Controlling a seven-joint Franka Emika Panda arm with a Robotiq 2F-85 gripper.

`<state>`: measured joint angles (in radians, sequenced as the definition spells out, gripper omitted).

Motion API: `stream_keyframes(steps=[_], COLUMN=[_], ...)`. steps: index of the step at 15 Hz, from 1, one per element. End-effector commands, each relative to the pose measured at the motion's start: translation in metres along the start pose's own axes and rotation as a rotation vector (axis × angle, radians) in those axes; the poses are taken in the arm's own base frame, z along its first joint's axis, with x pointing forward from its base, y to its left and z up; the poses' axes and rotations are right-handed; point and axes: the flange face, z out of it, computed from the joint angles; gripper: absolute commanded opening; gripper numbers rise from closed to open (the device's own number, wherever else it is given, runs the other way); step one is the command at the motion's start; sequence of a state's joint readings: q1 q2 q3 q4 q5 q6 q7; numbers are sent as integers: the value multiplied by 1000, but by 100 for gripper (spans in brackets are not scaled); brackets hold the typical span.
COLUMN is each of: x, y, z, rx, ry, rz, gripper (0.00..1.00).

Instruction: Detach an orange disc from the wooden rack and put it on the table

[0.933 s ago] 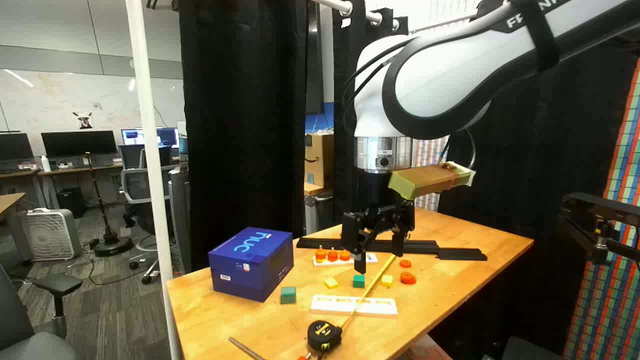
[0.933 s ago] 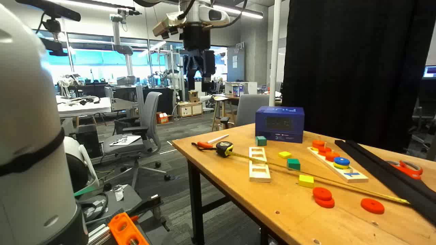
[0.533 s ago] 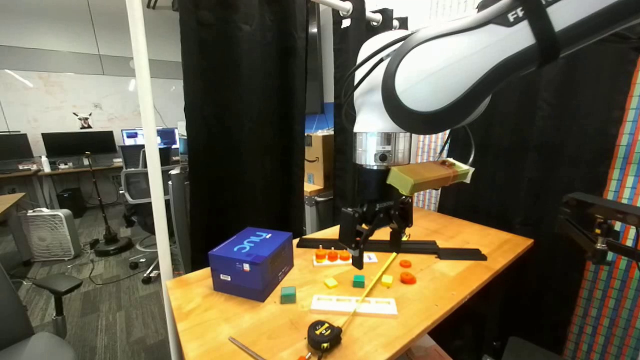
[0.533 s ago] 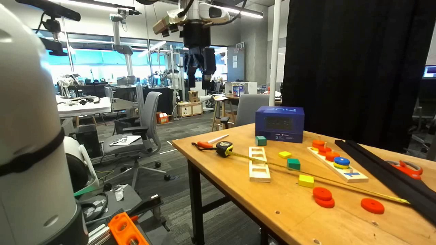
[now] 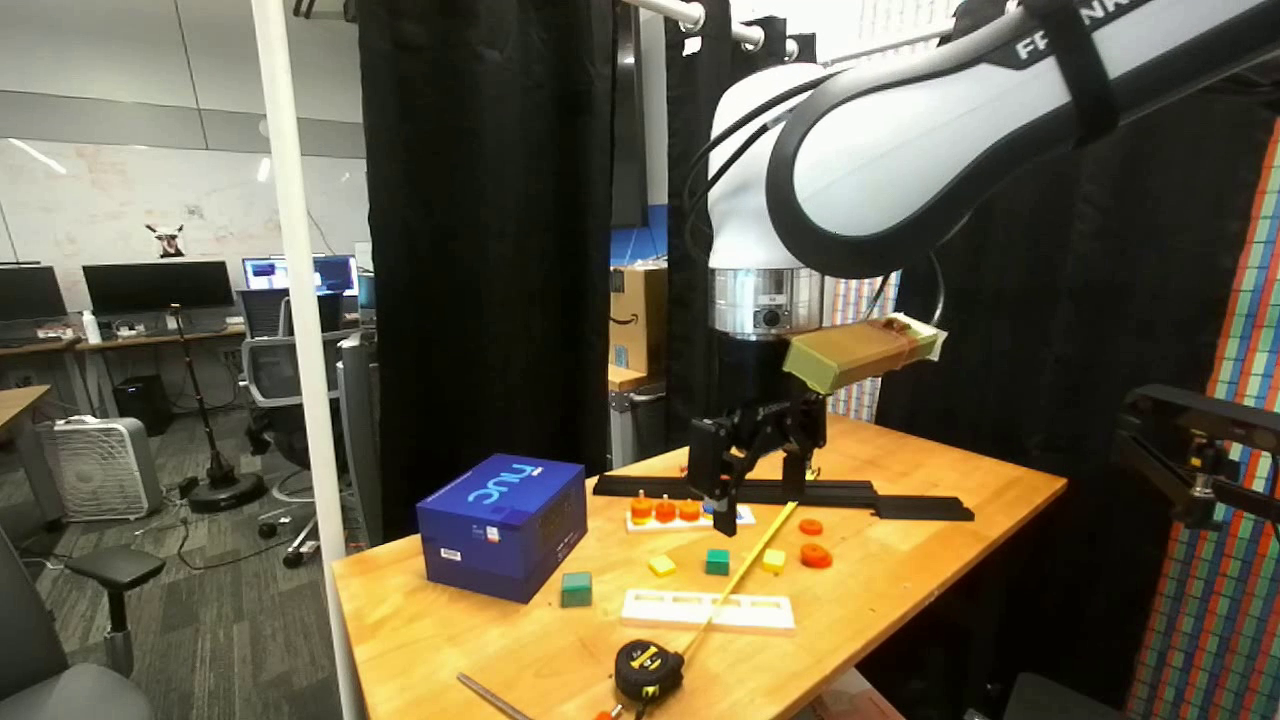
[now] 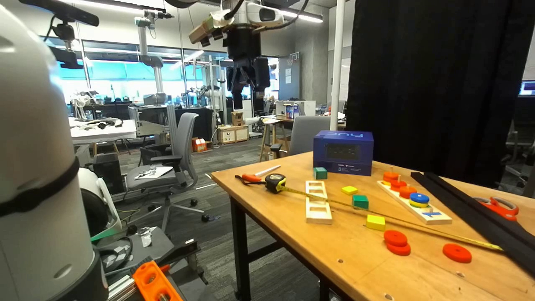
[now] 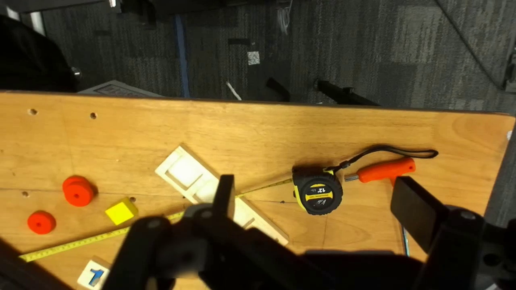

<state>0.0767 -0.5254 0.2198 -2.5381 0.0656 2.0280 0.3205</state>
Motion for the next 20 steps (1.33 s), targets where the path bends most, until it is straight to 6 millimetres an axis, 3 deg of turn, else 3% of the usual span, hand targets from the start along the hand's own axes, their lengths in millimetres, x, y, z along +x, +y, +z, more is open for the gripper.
stream_keyframes(steps=[1, 5, 9, 13, 20], x=[12, 27, 55, 97, 179], y=[6, -2, -5, 16, 71], z=[-20, -38, -38, -13, 57], rx=[-82, -151, -157, -144, -88], ry=[38, 79, 96, 102, 79], rz=[-151, -364, -579, -789, -1087], gripper=[100, 100, 100, 100, 100])
